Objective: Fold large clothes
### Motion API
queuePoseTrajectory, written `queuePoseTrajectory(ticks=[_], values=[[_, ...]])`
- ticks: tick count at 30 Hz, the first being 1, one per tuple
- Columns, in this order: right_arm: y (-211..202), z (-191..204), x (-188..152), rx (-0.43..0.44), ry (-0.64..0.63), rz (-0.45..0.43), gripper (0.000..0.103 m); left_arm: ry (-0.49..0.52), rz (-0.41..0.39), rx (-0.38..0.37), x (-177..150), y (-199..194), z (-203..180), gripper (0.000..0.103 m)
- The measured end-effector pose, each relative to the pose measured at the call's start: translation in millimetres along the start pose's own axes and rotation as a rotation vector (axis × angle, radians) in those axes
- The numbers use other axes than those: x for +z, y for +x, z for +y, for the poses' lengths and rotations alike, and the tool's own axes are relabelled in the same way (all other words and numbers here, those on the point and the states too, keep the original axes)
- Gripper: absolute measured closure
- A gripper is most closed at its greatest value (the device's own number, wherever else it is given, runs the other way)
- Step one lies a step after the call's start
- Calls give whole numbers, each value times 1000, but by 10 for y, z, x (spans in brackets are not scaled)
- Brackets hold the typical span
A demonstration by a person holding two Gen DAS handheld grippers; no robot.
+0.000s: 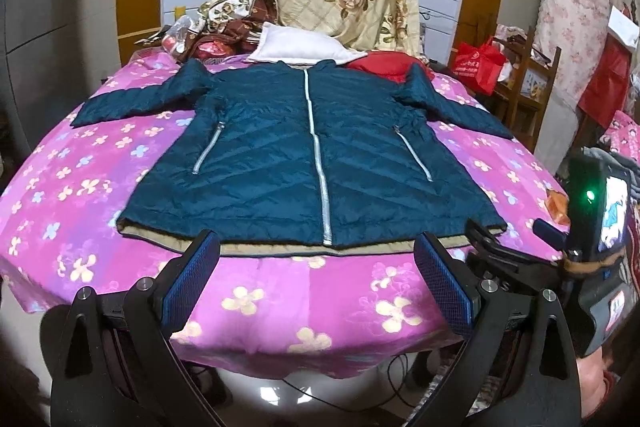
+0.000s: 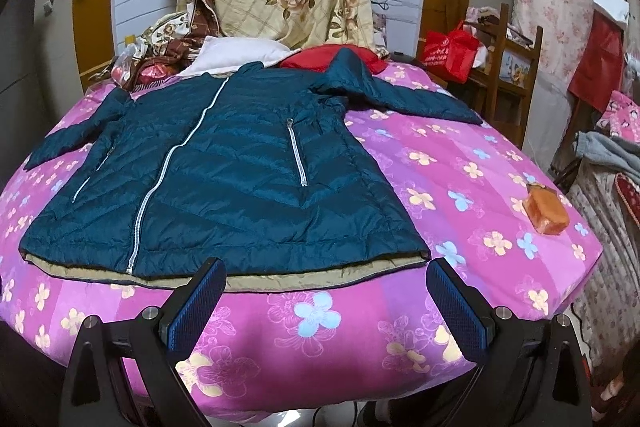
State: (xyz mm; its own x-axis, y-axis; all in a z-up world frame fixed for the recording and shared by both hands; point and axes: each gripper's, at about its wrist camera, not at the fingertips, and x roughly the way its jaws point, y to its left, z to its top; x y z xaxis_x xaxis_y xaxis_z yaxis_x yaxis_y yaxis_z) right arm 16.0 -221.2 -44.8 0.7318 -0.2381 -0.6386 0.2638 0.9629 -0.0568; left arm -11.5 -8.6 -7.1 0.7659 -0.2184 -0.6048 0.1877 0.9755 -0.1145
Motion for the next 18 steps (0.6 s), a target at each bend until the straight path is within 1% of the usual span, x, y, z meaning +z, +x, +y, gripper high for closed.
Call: queuePoseTrajectory(ticks=[1,4,5,7,9,11,13,15,16,18], values=[[-5,-2,1,7,0,-2,3,-4,2,9,21,6,50,5],[-2,-36,22,33,6,-4,3,-39,-12,90,95,43,289,5],[6,-66,36,52,16,-4,3,-60,-21,133,126,56,418,5],[27,-156,65,73,50,-6,3,-96,-28,185,154,67,619,5],[53,-246,99,68,73,-8,3,-148,-25,235,177,91,901,5],[99,-367,160,45,92,-8,3,-202,-2,288,203,152,1211,5],[182,-522,231,22,119,7,3,-256,34,322,208,245,1515,5],[313,-723,310,0,159,49,3,-298,66,338,194,342,1747,5],[356,-811,336,-7,177,61,3,-320,95,342,205,436,1890,5],[493,-1030,399,-22,218,100,3,-343,125,336,218,556,2059,5]])
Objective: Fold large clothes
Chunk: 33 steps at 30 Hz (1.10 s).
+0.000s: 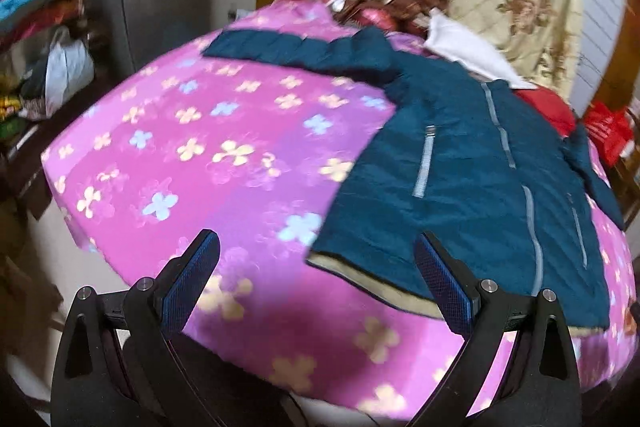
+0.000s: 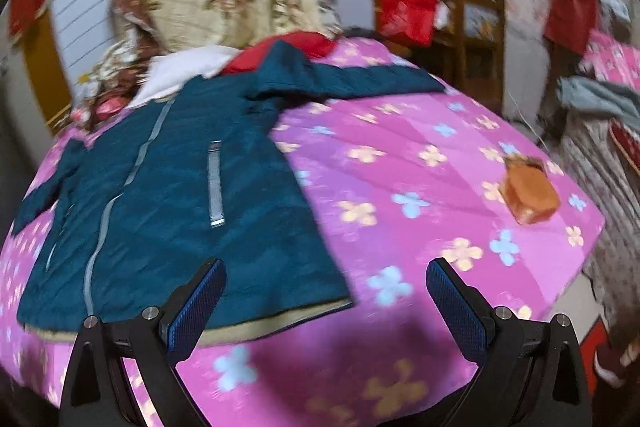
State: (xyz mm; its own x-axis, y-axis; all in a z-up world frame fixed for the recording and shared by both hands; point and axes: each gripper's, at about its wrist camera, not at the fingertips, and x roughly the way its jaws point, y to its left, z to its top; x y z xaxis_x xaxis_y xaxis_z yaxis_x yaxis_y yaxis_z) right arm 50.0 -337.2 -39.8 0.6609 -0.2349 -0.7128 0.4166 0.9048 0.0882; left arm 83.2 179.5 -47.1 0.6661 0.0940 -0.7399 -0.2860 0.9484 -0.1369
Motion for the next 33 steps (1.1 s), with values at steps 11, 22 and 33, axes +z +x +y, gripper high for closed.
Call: queuePoseTrajectory(ticks=[11,22,33], values=[[728,-315,235,112,72,174,8,-40,145,-147,349,897,10,5],[1116,-12,150,232,62,220,8,-108,230,-303,423,1398,-162,5],[1102,252,112,291,0,245,75,54,274,-159,266,1193,-588,88]])
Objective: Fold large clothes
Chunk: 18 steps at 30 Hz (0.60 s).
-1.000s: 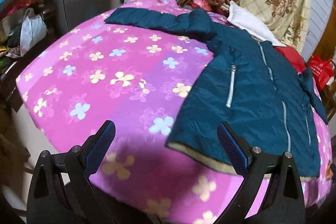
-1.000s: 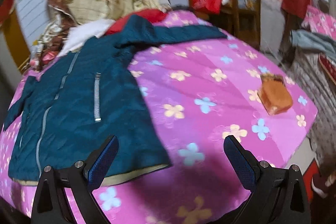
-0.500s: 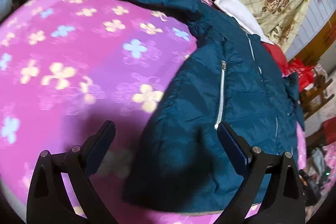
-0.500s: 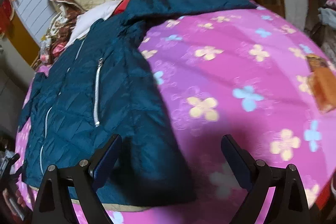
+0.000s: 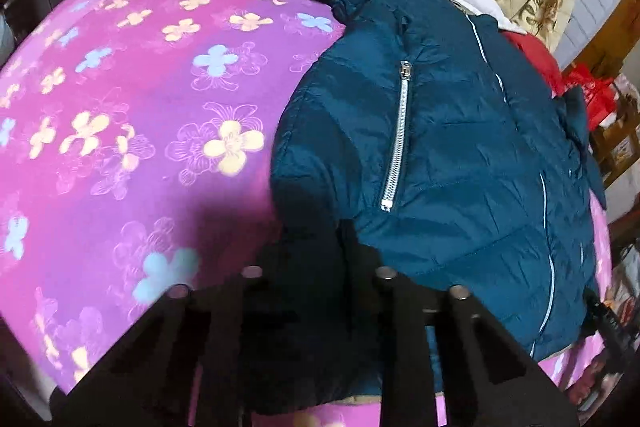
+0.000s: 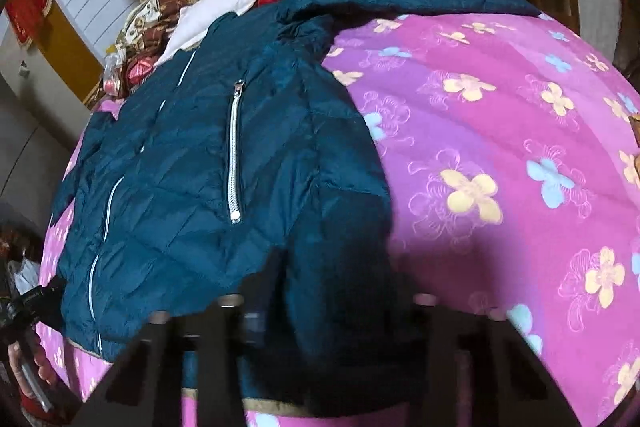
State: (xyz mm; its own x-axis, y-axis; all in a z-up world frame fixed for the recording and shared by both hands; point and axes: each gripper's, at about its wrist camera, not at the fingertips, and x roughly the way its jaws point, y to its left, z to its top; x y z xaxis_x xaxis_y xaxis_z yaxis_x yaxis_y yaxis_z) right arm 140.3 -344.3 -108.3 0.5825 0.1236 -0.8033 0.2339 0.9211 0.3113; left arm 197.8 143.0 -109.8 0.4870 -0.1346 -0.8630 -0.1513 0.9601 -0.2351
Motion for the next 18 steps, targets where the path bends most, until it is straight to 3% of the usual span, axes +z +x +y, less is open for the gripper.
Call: queuePoseTrajectory(ticks=[4,12,18], values=[[-158,-30,-68,50,16,7,87,50,-18,43,-159,-185,-91,91],[-480,-49,-510,65,-33,28,88,78,-48,102,-563,-473,10,91],[-634,-44,-696,9,-91,8,85,116,-112,142,-822,-674,4,90]])
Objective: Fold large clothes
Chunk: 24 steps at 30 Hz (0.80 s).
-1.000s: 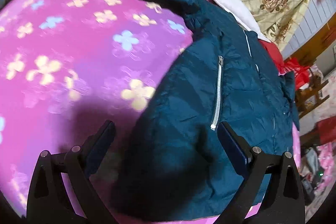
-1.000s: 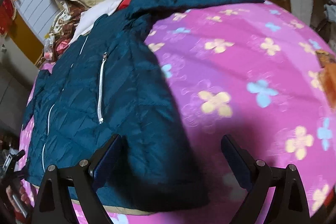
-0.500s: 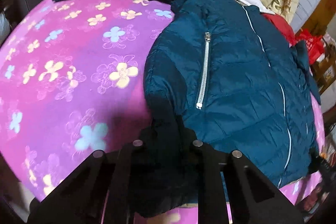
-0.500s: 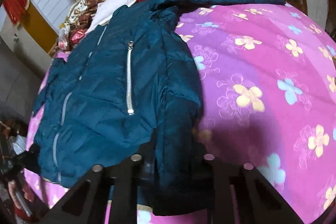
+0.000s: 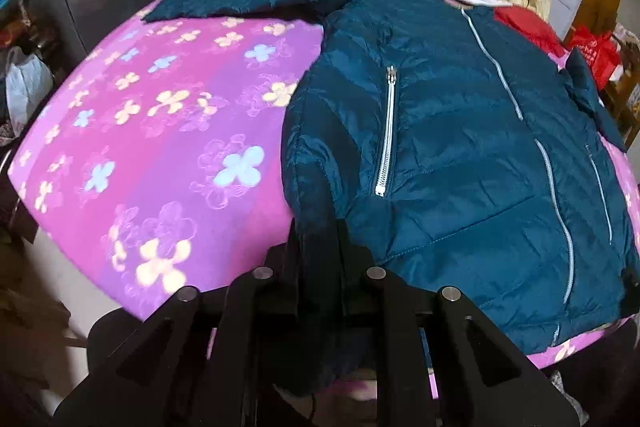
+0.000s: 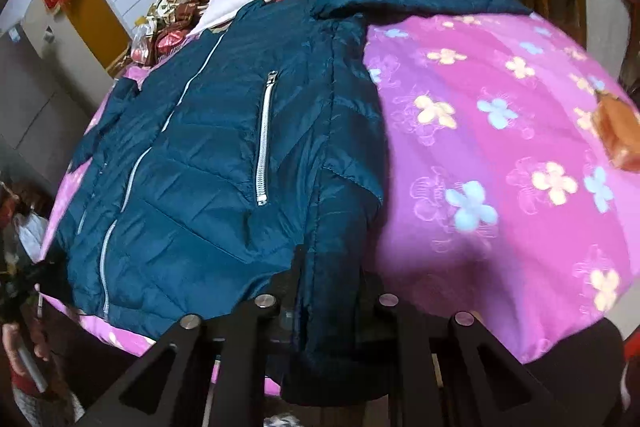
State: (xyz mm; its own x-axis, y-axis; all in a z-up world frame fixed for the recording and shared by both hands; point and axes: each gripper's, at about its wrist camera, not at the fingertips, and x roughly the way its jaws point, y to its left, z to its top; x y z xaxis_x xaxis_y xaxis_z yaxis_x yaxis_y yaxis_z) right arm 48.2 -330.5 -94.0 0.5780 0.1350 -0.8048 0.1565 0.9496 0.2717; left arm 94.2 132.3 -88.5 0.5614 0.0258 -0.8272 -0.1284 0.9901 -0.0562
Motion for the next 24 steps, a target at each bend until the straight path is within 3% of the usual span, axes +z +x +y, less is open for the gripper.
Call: queuePoseTrajectory(ticks=[3,9,11,13,19,24], values=[[-88,-65,17,-15,29,-10,69,-32,-55,-1,-6,-161,75,86],[-565,-191,43,-91,79,-187,31,-102,-137,31,66,-473,240,80],[-680,-177,72,-83,92,-226,30,-109,-183,47,99,-593,264,68],[-789,-114,168,-73,78,-235,31,-117,-218,67,134,-678,277,48],[-1163,244,489,-57,-26,-322,30,-130,-260,53,419,-828,285,40],[-1162,598,640,-6,-97,-319,30,-130,-258,51,557,-792,264,40]])
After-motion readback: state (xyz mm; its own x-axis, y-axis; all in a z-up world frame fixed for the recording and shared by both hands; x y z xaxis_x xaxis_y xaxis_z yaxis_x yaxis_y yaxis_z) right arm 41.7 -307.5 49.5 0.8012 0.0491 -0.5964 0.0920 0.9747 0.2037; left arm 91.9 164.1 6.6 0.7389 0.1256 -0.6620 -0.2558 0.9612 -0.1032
